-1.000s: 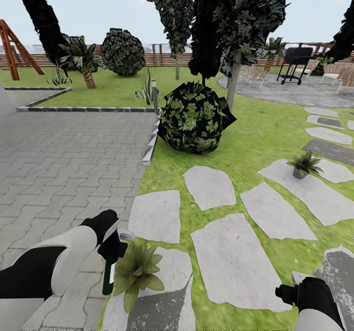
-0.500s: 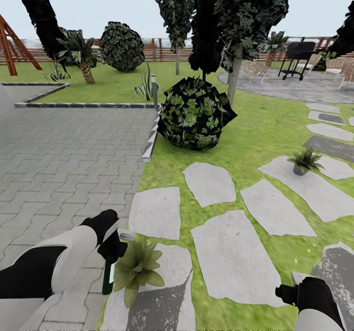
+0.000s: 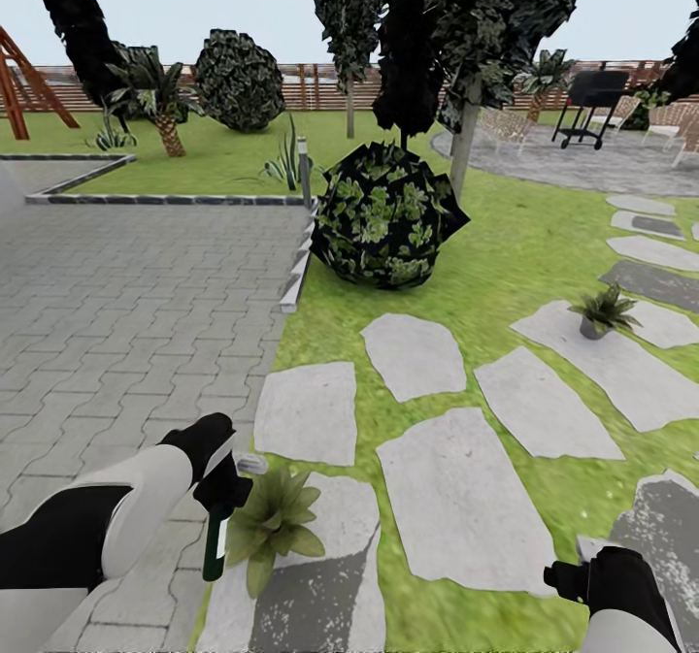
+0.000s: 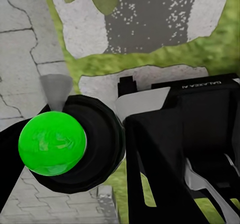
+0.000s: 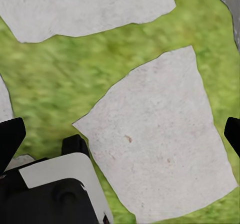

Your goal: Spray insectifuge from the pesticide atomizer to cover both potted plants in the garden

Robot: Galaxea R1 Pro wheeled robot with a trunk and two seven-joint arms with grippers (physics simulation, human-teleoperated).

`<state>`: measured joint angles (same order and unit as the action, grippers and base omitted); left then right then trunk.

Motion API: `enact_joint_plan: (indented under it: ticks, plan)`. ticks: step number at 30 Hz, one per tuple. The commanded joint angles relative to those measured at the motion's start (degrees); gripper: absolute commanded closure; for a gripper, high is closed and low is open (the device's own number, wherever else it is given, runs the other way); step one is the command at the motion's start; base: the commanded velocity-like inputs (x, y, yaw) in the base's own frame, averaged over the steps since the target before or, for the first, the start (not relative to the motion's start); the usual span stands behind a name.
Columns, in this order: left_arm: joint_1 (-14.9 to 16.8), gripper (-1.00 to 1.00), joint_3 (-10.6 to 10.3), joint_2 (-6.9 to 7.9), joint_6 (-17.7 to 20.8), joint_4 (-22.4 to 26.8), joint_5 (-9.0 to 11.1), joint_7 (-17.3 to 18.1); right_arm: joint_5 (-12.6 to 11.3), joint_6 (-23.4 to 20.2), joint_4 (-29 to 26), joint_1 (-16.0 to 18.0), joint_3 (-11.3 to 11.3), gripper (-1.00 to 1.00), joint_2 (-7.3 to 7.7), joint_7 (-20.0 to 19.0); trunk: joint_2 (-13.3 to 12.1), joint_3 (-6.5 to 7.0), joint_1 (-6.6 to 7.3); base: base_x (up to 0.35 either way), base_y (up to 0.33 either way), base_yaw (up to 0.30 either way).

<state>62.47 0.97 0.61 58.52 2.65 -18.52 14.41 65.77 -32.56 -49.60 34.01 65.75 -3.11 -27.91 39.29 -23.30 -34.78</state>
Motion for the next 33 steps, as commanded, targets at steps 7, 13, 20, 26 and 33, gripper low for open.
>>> enact_joint_plan:
  ticks: [7,13,20,26,33]
  plan:
    - [0.0,1.0,0.0,0.16,0.2,0.1,-0.6,0.5,0.6,0.0,-0.1,0.1,0.2,-1.0,-0.06,-0.6,0.1,-0.48,-0.01,0.0,0.0,0.0]
    - [-0.1,1.0,-0.1,0.18,0.2,0.1,-0.6,0.5,0.7,0.0,-0.1,0.1,0.2,-1.0,-0.06,-0.6,0.1,-0.5,-0.01,0.0,0.0,0.0]
    - [-0.1,1.0,0.0,0.1,0.2,0.1,-0.6,0.5,0.5,0.0,-0.4,0.1,-0.1,-1.0,-0.06,-0.7,0.9,-0.86,-0.45,0.0,0.0,0.0]
    - [-0.1,1.0,0.0,0.13,0.2,0.1,-0.6,0.5,0.5,-8.9,-0.8,0.1,-0.3,-1.0,-0.13,-0.7,1.7,-1.23,-0.89,0.0,0.0,0.0]
    - [-0.1,1.0,0.0,0.1,0.2,0.1,-0.6,0.5,0.4,-13.3,-0.7,0.1,-0.4,-1.0,-0.06,-0.7,1.7,-1.75,-0.89,0.0,0.0,0.0]
